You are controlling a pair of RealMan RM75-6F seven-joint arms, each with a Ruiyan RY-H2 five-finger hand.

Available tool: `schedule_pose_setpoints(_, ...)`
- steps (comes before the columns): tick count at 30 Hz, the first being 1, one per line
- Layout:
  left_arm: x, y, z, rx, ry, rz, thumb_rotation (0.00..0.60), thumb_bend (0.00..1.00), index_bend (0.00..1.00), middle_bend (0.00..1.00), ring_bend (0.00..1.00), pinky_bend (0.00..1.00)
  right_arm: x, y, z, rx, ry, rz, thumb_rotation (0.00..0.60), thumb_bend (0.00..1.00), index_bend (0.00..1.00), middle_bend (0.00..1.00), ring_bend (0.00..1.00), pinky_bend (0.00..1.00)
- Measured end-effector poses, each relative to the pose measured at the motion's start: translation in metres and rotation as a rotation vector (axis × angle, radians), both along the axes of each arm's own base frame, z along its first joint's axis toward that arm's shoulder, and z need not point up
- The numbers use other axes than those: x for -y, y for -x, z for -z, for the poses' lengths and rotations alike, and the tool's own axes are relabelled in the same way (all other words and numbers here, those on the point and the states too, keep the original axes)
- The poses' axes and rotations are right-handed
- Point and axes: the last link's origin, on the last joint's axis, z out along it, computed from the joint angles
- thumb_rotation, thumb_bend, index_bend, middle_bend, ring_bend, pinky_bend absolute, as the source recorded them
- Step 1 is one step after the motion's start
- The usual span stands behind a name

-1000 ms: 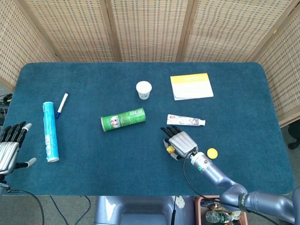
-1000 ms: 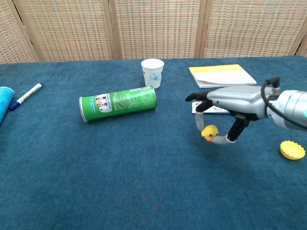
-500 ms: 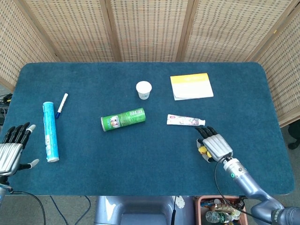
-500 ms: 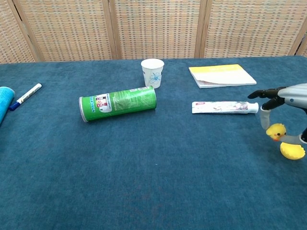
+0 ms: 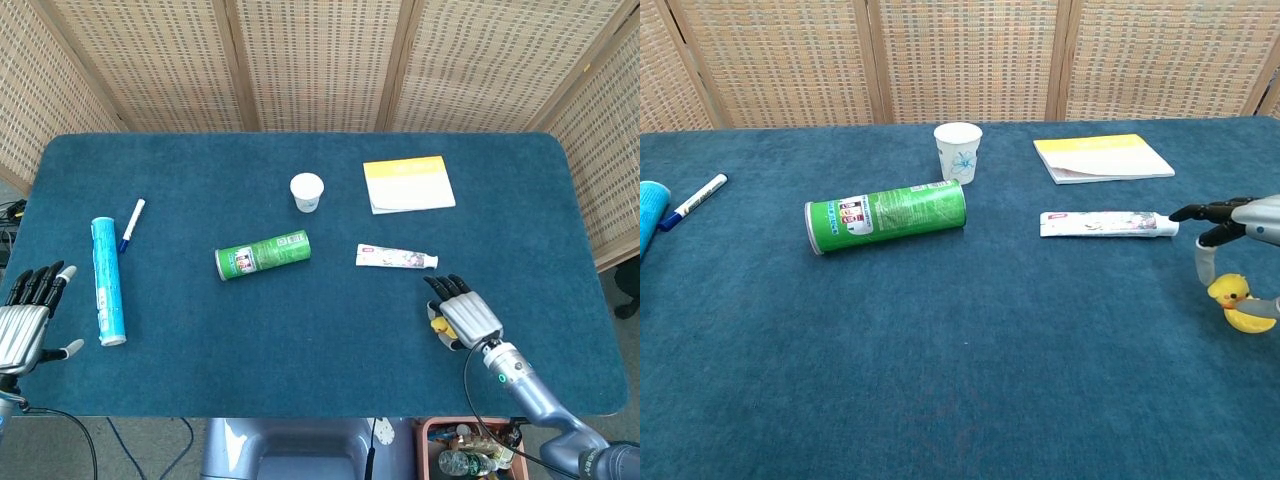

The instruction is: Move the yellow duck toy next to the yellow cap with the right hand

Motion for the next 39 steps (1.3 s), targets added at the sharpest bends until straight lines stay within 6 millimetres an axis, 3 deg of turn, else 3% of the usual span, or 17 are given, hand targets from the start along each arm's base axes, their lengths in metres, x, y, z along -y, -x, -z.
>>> schedule_pose_setpoints(13, 0.000, 0.000, 0.001, -0.001, 0.002, -0.001, 0.600, 0.00, 0.00, 0.00, 0.00, 0.00, -0.001, 0.016, 0.000, -0.041, -0.011, 0.049, 0.600, 0.40, 0.51, 0.00, 0.00, 0.00)
schedule_pose_setpoints(17, 0.000, 0.000, 0.000, 0.000, 0.001, -0.002, 0.600, 0.00, 0.00, 0.00, 0.00, 0.00, -0.001, 0.018, 0.001, -0.046, -0.015, 0.054, 0.600, 0.35, 0.37, 0.00, 0.00, 0.00)
schedule_pose_setpoints(19, 0.000, 0.000, 0.000, 0.001, 0.001, -0.002, 0.600, 0.00, 0.00, 0.00, 0.00, 0.00, -0.001, 0.018, 0.001, -0.048, -0.015, 0.055, 0.600, 0.22, 0.24, 0.00, 0.00, 0.00)
schedule_pose_setpoints(22, 0.000, 0.000, 0.000, 0.000, 0.002, -0.001, 0.600, 0.00, 0.00, 0.00, 0.00, 0.00, -0.001, 0.018, 0.000, -0.055, -0.017, 0.055, 0.600, 0.17, 0.12, 0.00, 0.00, 0.00)
schedule_pose_setpoints(33, 0.001, -0.002, 0.000, 0.003, 0.002, 0.004, 0.600, 0.00, 0.00, 0.00, 0.00, 0.00, -0.009, 0.009, -0.015, -0.026, 0.024, 0.037, 0.600, 0.17, 0.09, 0.00, 0.00, 0.00)
schedule_pose_setpoints(39, 0.002, -0.003, -0.002, 0.007, -0.004, 0.011, 0.600, 0.00, 0.00, 0.00, 0.00, 0.00, -0.028, 0.004, -0.040, 0.036, 0.115, 0.008, 0.600, 0.00, 0.01, 0.00, 0.00, 0.00)
